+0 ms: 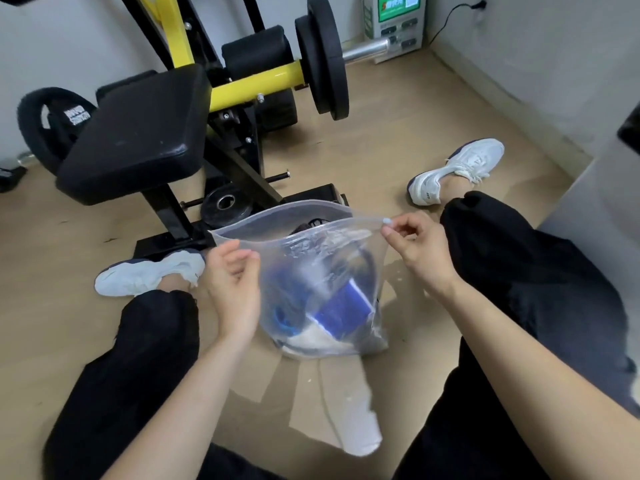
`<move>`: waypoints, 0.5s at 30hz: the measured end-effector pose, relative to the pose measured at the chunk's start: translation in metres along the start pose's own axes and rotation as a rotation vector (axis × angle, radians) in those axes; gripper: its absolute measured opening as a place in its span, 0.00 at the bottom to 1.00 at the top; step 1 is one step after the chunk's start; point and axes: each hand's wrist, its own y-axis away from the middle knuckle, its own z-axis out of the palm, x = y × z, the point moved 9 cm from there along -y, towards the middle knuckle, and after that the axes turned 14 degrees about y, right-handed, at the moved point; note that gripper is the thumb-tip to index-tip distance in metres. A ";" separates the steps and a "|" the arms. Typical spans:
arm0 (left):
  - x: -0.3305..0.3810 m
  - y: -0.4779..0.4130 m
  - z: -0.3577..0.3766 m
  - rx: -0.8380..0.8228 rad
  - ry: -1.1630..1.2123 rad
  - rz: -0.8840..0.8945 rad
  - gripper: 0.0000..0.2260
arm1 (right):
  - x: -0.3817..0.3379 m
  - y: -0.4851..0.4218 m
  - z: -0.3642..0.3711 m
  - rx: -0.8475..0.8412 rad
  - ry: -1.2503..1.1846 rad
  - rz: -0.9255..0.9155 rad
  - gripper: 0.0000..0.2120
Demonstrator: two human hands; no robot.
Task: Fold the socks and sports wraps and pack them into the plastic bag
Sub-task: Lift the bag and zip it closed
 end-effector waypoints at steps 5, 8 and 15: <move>0.042 0.058 0.093 -0.423 -0.122 0.365 0.14 | -0.009 0.011 0.004 -0.071 -0.030 -0.070 0.02; 0.074 0.078 0.132 -0.512 -0.302 0.767 0.12 | -0.016 0.017 0.003 -0.086 -0.072 -0.109 0.02; 0.057 0.066 0.185 -0.653 -0.503 0.873 0.11 | -0.016 0.022 0.003 -0.140 -0.210 -0.089 0.03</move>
